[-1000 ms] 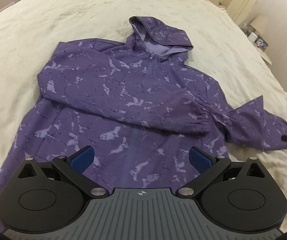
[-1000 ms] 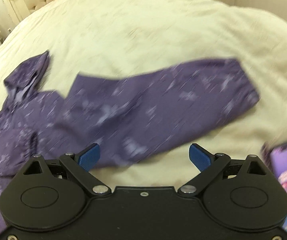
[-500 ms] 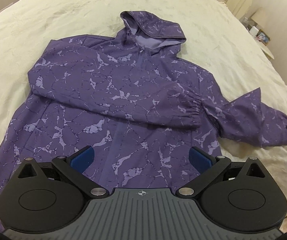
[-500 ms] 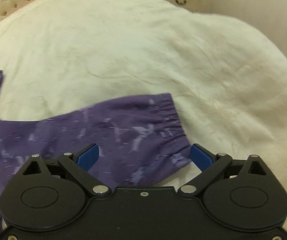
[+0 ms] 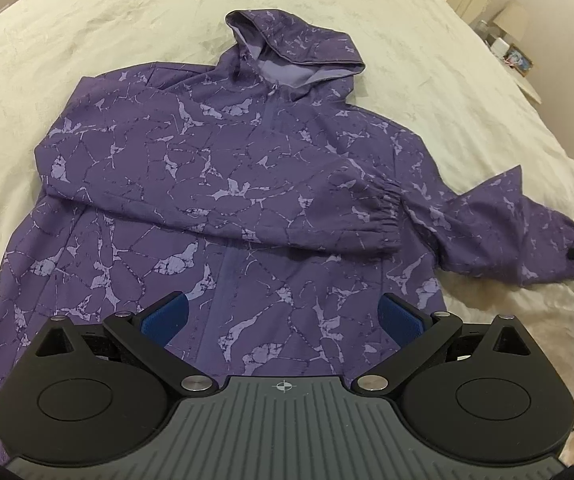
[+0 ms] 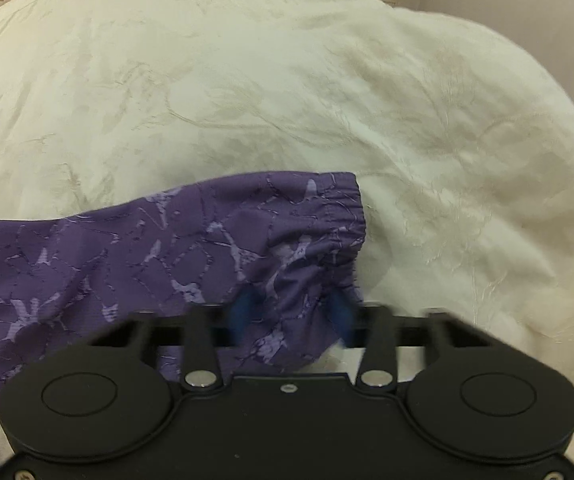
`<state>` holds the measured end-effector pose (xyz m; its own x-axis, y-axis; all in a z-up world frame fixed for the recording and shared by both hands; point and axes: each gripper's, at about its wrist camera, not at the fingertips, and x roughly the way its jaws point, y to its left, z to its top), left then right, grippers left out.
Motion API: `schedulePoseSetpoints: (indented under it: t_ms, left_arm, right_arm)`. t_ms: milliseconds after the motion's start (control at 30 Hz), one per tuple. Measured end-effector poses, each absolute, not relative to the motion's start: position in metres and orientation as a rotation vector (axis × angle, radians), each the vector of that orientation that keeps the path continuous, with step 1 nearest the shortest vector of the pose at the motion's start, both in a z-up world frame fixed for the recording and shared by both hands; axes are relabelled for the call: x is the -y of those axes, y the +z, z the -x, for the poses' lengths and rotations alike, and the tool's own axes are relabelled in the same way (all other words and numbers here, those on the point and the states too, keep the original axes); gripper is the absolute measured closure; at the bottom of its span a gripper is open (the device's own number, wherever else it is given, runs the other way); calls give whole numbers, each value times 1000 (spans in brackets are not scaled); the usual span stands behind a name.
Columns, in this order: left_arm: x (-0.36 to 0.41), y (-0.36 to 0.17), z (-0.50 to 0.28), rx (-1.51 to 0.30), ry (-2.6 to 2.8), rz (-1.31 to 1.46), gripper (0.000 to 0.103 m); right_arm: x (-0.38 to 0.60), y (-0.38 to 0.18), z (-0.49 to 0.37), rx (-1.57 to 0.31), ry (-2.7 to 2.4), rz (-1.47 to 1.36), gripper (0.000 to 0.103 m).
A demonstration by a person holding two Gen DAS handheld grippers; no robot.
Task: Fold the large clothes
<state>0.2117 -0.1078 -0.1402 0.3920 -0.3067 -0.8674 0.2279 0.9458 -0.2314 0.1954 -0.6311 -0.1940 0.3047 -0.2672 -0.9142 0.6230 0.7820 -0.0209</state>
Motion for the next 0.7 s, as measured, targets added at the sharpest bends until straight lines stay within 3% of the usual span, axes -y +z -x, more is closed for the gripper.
schedulePoseSetpoints:
  t_ms: [67,233,300,533,700]
  left_arm:
    - [104,-141,-214,-1118,-349,83,0]
    - [86,-144,-222,-1116,-373,102,0]
    - [76,-145,-226,-1116,-381,111,0]
    - [31,-147,-240,-1119,-383,139,0]
    - [-9,-148,-251,-1116,-367,150,0]
  right_arm:
    - [625,-184,-196,-1100,-603,-367,79]
    - [602,-144,-201,-1000,-551,-439,87]
    - [587,-123,-206,-948,-511,-471,96]
    - [499,-48,-240,-793,-303,-486,96]
    - [448,-46,-270,-787,-234,-511,84]
